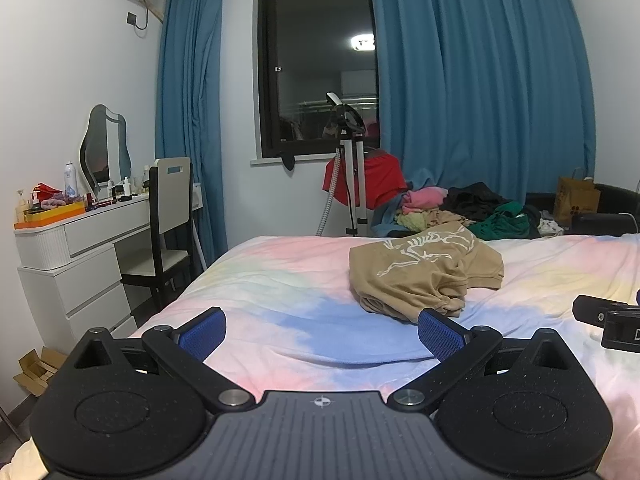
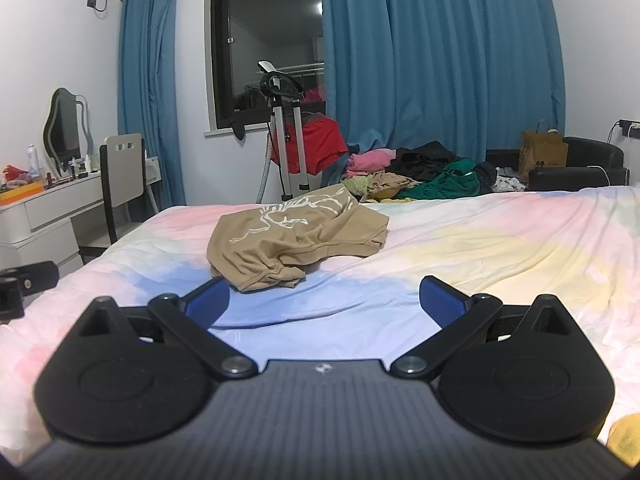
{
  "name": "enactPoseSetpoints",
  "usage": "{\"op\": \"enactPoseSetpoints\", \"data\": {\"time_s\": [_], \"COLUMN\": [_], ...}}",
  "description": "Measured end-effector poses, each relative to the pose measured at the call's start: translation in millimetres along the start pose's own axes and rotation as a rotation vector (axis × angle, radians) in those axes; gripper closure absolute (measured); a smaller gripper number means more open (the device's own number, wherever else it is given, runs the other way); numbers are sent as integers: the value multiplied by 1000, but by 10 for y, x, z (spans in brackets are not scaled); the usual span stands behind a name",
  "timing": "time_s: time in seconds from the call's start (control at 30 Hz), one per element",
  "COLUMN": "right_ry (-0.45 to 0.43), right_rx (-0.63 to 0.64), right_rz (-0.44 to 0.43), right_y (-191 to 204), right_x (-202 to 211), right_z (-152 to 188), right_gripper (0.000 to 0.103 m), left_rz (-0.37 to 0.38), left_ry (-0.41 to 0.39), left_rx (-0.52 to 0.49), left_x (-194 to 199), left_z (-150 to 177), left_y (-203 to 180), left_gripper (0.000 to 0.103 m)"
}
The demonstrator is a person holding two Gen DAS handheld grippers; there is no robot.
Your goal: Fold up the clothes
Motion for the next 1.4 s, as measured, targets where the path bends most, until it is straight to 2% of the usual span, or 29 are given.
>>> {"op": "enactPoseSetpoints", "data": {"time_s": [0.17, 0.3, 0.43, 0.5, 0.6, 0.67, 0.77, 0.83, 0.93, 1.0, 1.1, 1.13, 1.2, 1.27, 1.3, 1.33, 1.37, 1.4], "right_ry": [-8, -87, -125, -147, -167, -138, -31, 45, 132, 159, 190, 204, 221, 239, 248, 257, 248, 235], "right_rx": [-8, -54, -144, -169, -144, -120, -93, -27, 98, 143, 168, 175, 195, 203, 207, 210, 218, 226], "right_rz": [-21, -42, 13, -7, 6, 26, 34, 37, 67, 112, 198, 216, 219, 199, 188, 177, 174, 173], "right_y": [14, 60, 100, 145, 265, 337, 374, 421, 242, 85, -257, -357, -491, -520, -530, -541, -514, -478], "right_x": [32, 221, 342, 378, 288, 19, -646, -1144, -1833, -2202, -2677, -2807, -3041, -3211, -3295, -3378, -3415, -3443], "right_z": [0, -104, -405, -584, -822, -927, -981, -971, -950, -934, -793, -733, -663, -654, -651, -648, -683, -725], "right_gripper": [0, 0, 0, 0, 0, 0, 0, 0, 0, 0, 1, 6, 6, 7, 8, 18, 37, 45], "left_rz": [9, 6, -17, -22, -62, -48, -41, -38, -50, -84, -77, -74, -32, 0, -8, -17, -20, -24], "left_ry": [3, 2, 43, 59, 63, 74, 98, 112, 140, 211, 236, 245, 270, 253, 263, 272, 257, 241], "left_rx": [8, 15, 39, 26, -15, -25, -35, -38, -31, -25, -48, -55, -46, -53, -74, -95, -111, -127], "left_x": [-13, -11, -51, -52, -41, -60, -157, -265, -456, -685, -1011, -1120, -1366, -1571, -1669, -1764, -1783, -1801], "left_z": [-14, -36, -14, 12, -9, 16, 75, 118, 191, 312, 402, 431, 444, 427, 403, 379, 353, 326], "left_y": [-11, 2, 52, 52, 23, 6, 34, 88, 189, 238, 186, 168, 108, 63, 35, 7, -28, -63], "left_gripper": [0, 0, 0, 0, 0, 0, 0, 0, 0, 0, 0, 0, 0, 0, 0, 0, 0, 0]}}
Point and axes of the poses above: each gripper's, at about its wrist camera, not at the fingertips, and x roughly against the way its jaws point, y to its left, z to its underside, the point moved 8 cm from there along -x, roughly the way its jaws point, and after that the axes turned 13 degrees about y, right-handed, at the moved point
